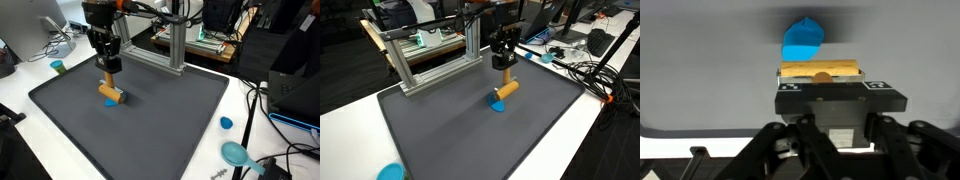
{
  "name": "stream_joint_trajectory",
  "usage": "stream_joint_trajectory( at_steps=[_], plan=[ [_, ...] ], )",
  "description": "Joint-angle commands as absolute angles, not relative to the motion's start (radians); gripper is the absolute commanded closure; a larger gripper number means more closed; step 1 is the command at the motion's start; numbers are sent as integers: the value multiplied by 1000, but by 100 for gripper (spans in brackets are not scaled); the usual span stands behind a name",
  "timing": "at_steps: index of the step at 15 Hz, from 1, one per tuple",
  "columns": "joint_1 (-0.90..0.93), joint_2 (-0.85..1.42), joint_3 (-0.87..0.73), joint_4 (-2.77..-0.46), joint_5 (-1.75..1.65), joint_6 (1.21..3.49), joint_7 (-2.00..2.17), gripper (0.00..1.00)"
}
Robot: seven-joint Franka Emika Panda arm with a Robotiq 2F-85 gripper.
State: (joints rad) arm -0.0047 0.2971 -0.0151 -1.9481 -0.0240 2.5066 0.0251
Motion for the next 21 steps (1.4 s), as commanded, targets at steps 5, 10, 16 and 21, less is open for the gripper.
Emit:
stream_joint_trajectory(
  at_steps=[5,10,16,21],
  plan=[
    [4,313,-29,-1948,-50,2472,51,78],
    [7,353,-43,-1956,-62,2491,83,78],
    [18,365,-61,-1957,-99,2401,103,78],
    [4,378,-45,-1951,-75,2349,68,78]
  ],
)
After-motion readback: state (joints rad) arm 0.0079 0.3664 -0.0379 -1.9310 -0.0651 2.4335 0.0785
